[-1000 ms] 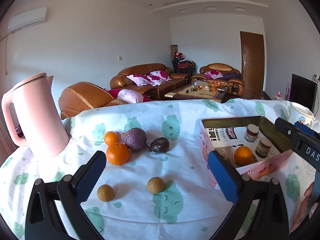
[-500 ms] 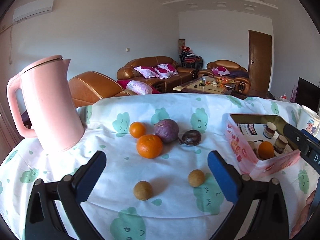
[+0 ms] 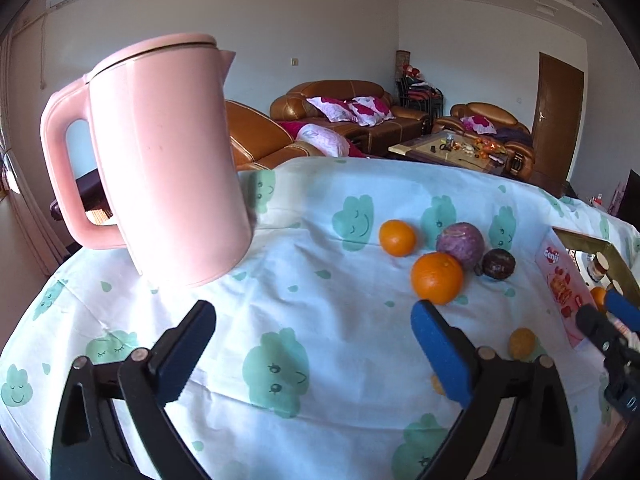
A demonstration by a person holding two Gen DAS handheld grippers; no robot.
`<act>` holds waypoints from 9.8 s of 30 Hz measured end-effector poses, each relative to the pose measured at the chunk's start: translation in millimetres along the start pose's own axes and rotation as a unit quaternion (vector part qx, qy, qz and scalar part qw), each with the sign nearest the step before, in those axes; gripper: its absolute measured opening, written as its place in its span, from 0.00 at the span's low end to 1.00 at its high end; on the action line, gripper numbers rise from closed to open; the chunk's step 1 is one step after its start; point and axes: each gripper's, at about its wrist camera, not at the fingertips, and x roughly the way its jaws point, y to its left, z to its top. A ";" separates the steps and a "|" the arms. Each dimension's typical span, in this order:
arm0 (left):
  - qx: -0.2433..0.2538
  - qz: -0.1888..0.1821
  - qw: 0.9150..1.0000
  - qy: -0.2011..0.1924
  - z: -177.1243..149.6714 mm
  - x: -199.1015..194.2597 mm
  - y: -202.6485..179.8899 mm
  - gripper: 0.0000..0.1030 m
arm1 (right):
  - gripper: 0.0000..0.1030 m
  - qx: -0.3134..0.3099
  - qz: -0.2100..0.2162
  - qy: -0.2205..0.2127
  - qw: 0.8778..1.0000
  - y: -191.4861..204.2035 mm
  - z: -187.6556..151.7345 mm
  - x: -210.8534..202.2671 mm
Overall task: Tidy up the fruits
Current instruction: 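Grasp a small brown round fruit with right while left grasps another, then carry the brown fruit toward the tin box with right while left holds its fruit, then lower both brown fruits into the pink tin box and open both grippers, then withdraw both grippers from the tin box toward the remaining fruits, then grasp the dark brown round fruit with the right gripper, then grasp the large orange with left while right holds the dark brown fruit, then carry the orange and dark fruit into the tin box and open both grippers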
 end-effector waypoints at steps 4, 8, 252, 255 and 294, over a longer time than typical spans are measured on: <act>-0.021 -0.005 1.000 0.003 1.9 -0.8 11.4 0.94 | 0.57 -0.041 0.033 0.053 0.997 27.5 0.0 23.2; -0.013 -0.012 1.000 0.002 2.5 -2.4 7.6 0.94 | 0.48 -0.050 0.037 0.119 0.991 41.1 -3.0 53.1; 0.030 -0.024 0.999 0.019 32.2 61.1 -80.0 0.47 | 0.39 0.015 0.024 0.008 1.000 -10.9 14.2 20.4; 0.005 -0.009 1.000 0.000 28.7 50.7 -70.2 0.47 | 0.39 0.007 0.021 0.002 1.000 -7.8 14.3 18.2; 0.052 -0.023 0.996 -0.072 -23.6 -39.4 -162.2 0.47 | 0.39 -0.017 -0.045 -0.050 0.998 -70.4 -2.3 -38.5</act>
